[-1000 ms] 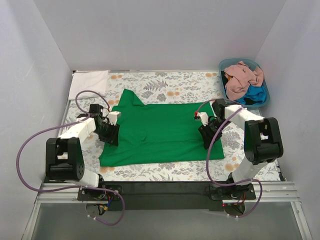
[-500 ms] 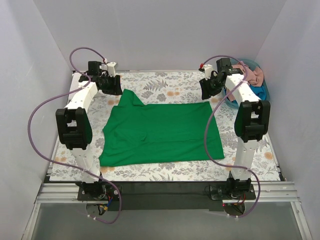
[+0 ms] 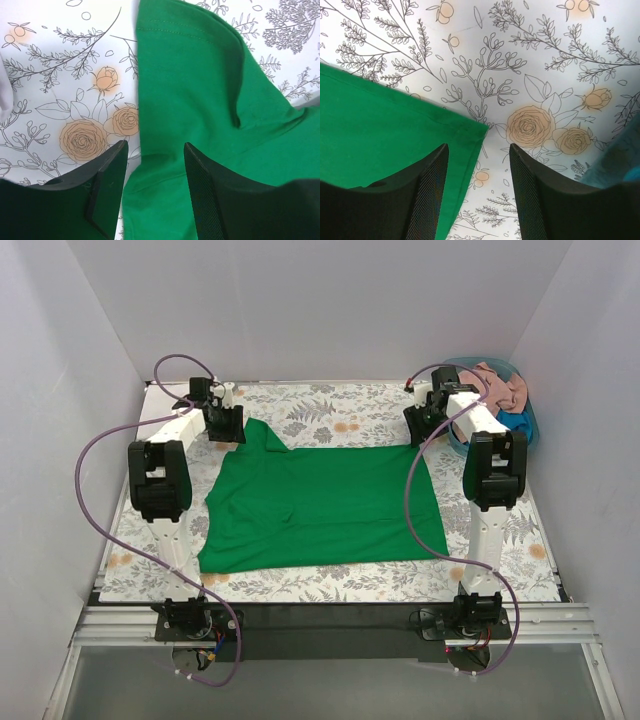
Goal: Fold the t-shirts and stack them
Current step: Fold the tshirt
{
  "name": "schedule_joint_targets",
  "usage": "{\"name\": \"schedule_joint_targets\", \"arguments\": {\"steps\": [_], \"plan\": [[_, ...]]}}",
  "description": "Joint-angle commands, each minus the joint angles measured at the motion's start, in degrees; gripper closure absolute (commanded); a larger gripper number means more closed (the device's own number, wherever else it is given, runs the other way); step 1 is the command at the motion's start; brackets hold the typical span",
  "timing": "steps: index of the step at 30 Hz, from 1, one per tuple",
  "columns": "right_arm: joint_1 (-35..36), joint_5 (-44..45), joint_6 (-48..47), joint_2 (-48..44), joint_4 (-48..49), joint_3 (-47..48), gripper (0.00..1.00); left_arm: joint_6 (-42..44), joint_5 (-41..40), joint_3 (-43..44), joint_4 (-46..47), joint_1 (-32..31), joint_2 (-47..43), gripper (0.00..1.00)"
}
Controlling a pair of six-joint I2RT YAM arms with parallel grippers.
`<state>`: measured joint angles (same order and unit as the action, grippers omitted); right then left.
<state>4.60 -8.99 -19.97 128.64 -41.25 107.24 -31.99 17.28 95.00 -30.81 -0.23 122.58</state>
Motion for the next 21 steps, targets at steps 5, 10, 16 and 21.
{"name": "schedule_joint_targets", "arguments": {"steps": [5, 10, 16, 21], "plan": [[-0.56, -1.64, 0.89, 1.26, 2.32, 1.92, 0.41, 0.70, -1.89, 1.59, 1.63, 0.14, 0.99, 0.52], [-0.56, -3.92, 1.25, 2.49, 2.41, 1.13, 0.44, 0.96, -1.98, 2.12, 1.63, 0.14, 2.39, 0.52], [-0.65, -5.77, 1.25, 4.16, 2.41, 0.34, 0.65, 0.87, -2.16, 3.26, 1.54, 0.14, 4.24, 0.52], [-0.64, -6.56, 0.54, 3.99, 2.50, -0.10, 0.83, 1.58, -1.98, 3.26, 1.63, -0.56, 5.21, 0.52]]}}
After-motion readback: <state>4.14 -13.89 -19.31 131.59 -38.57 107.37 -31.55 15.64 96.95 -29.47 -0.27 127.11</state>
